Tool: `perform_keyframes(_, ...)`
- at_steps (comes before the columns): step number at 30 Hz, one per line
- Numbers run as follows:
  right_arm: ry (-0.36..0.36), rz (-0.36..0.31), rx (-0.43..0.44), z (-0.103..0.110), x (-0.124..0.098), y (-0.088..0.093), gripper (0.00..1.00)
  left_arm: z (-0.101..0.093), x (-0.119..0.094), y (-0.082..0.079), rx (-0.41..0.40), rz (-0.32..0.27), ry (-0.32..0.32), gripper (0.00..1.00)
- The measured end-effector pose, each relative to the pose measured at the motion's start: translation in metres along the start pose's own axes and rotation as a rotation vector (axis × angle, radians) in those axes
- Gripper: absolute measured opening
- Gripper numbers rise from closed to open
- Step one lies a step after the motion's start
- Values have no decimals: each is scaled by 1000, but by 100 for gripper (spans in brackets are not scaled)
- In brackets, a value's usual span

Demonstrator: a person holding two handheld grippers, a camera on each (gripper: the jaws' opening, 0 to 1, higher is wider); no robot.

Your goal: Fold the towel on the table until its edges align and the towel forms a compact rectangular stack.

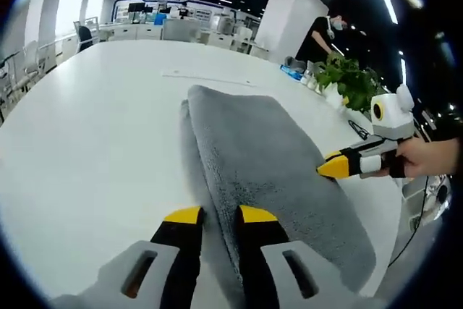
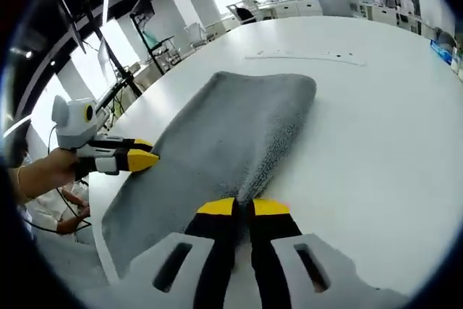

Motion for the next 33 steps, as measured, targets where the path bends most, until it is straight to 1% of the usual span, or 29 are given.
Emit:
perform_keyframes(1, 0, -2, -4, 0, 0, 0, 3, -2, 0, 0, 23, 3, 1, 14)
perform_keyframes(2, 2, -4, -2, -1, 0, 1, 3, -3, 0, 0, 72, 15, -12, 14)
perform_keyframes(4, 2, -8, 3, -2, -1, 1, 2, -5, 2, -2, 131, 30, -19, 12)
perform_keyframes(8, 8, -9, -1, -5, -5, 5, 2, -12, 6, -2, 139, 43, -9, 11)
perform_keyframes(14, 30, -11, 12, -18, -20, 13, 2, -32, 10, 0, 161, 50, 13, 11)
perform_keyframes(16, 35, -8, 14, -23, -25, 17, 2, -40, 12, 1, 234, 70, 9, 11)
perform_keyframes(17, 39, -7, 11, -25, -29, 19, 2, -45, 13, 1, 243, 75, 9, 11)
perform_keyframes(20, 60, -5, 11, -34, -39, 25, 2, -61, 17, 3, 260, 82, 28, 11)
perform_keyframes(25, 89, 2, 25, -45, -55, 35, 2, -79, 22, 7, 257, 81, 61, 11)
perform_keyframes(29, 105, -3, 33, -49, -65, 43, 2, -90, 23, 10, 266, 88, 76, 11)
perform_keyframes(33, 117, -8, 32, -51, -70, 47, 2, -99, 21, 15, 264, 87, 80, 11)
Point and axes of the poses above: the point that each gripper's makers call its tool centre point, and the gripper's own axes: x roughly forward along the fingers, z roughly to its left, y roughly out of its underside, the point moved 4 cm from there along -x, roughly backward along the fingers, and after that the axes turned 2 degrees about -x, right-handed, at the moved point
